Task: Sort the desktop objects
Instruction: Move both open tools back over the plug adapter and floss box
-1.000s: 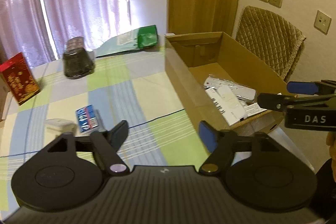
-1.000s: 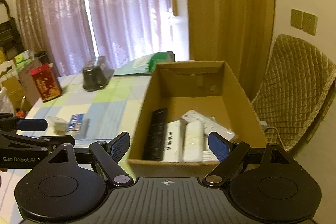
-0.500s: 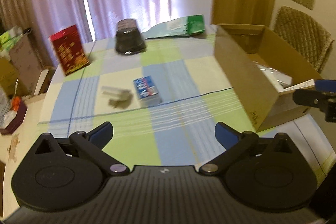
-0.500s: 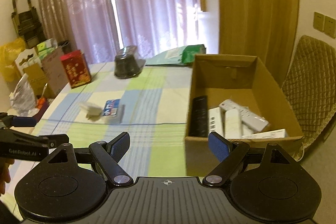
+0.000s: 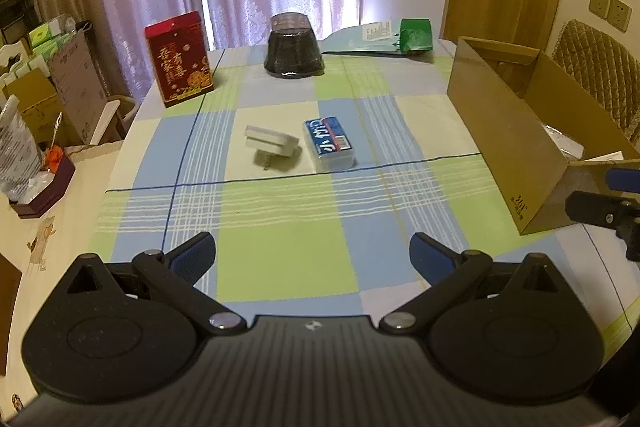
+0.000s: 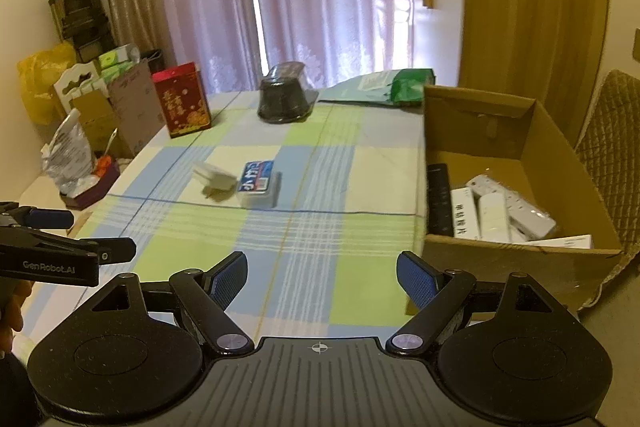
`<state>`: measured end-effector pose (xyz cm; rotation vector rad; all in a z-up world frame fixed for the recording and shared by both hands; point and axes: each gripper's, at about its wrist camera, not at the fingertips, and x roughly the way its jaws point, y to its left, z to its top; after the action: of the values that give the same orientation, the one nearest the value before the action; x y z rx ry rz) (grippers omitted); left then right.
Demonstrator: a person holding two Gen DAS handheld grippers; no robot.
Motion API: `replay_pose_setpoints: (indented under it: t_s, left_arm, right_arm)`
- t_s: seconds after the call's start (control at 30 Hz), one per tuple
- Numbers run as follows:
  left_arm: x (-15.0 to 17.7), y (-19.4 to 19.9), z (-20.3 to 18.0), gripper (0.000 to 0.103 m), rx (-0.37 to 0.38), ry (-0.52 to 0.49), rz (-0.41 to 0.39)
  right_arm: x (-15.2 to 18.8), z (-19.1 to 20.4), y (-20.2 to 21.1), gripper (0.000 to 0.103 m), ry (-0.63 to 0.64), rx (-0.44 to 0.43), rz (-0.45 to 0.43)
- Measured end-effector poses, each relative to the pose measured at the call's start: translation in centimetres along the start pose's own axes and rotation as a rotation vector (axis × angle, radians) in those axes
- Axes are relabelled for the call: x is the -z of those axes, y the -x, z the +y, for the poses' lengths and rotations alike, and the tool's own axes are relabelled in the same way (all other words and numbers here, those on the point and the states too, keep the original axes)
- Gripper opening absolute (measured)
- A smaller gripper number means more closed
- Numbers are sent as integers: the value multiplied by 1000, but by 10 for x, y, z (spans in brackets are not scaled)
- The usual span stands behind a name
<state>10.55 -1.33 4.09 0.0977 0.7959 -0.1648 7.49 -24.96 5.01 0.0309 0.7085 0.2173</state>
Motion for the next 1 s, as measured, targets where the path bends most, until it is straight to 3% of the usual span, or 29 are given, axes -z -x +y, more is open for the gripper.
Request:
replay_pose_setpoints:
  t_s: [1.0]
  left_arm:
    - [17,-8,27,102,-25,47,35]
  right_arm:
    - [0,40,-36,84,21,-46,77]
